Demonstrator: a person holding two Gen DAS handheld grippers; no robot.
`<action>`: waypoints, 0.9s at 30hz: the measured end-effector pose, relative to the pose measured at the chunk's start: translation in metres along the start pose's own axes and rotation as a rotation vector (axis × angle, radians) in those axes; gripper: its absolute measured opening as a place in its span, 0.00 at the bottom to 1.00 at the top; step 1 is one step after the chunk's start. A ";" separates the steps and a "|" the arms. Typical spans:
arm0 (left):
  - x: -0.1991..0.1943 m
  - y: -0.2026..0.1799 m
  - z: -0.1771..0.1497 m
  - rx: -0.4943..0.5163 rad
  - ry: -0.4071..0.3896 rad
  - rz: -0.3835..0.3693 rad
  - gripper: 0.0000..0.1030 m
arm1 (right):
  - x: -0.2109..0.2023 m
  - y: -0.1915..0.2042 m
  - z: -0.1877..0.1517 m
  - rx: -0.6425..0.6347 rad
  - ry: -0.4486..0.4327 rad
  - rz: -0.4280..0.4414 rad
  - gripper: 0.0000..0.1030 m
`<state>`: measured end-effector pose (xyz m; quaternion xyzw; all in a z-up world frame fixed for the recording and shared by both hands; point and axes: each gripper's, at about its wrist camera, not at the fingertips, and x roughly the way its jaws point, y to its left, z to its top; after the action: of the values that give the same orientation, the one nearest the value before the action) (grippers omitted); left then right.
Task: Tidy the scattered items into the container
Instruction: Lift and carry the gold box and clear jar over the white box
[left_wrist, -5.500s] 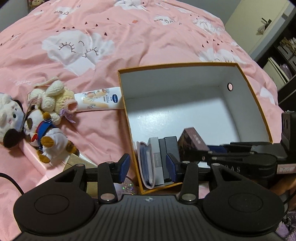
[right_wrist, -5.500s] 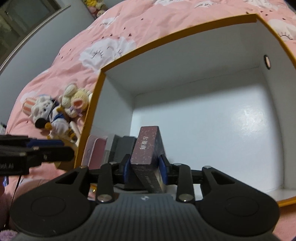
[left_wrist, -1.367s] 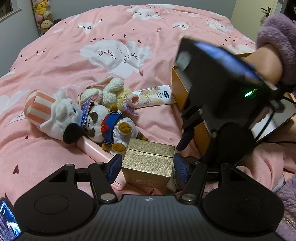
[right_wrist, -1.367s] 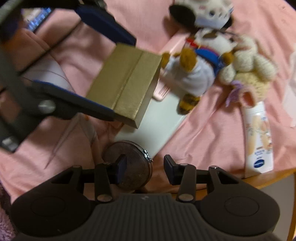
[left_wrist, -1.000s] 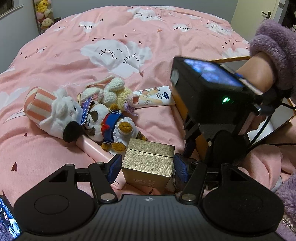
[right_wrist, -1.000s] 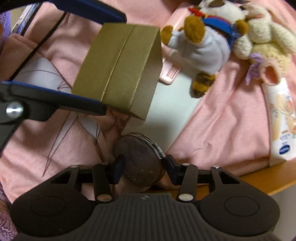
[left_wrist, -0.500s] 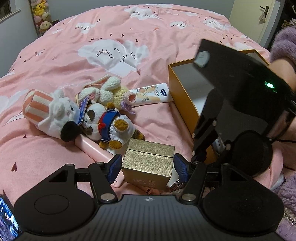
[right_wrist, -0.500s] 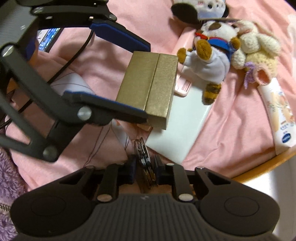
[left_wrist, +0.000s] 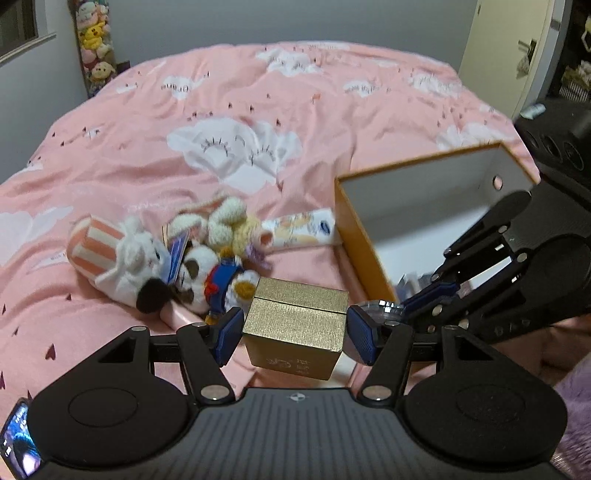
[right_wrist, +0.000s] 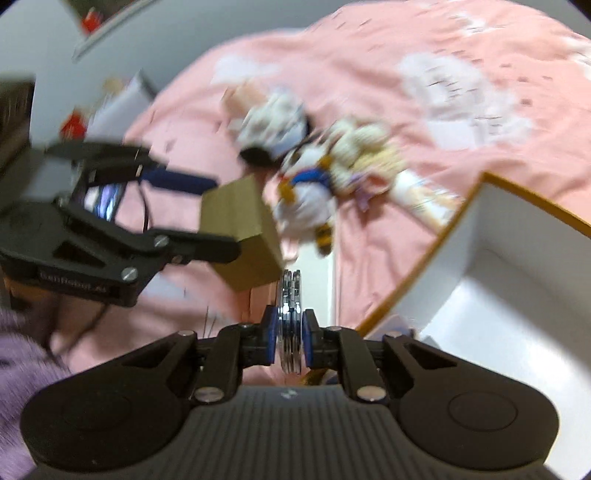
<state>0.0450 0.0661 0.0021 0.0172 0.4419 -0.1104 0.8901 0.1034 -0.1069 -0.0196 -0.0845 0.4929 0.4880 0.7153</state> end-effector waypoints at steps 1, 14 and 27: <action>-0.003 -0.001 0.002 0.001 -0.015 -0.003 0.69 | -0.002 0.001 0.003 0.033 -0.032 0.001 0.15; -0.011 -0.046 0.036 0.044 -0.221 -0.147 0.69 | -0.127 -0.037 -0.045 0.351 -0.378 -0.213 0.15; 0.034 -0.098 0.037 0.183 -0.168 -0.253 0.69 | -0.091 -0.089 -0.082 0.515 -0.097 -0.361 0.15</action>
<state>0.0735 -0.0400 0.0044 0.0329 0.3526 -0.2625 0.8976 0.1185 -0.2570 -0.0207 0.0365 0.5425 0.2158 0.8110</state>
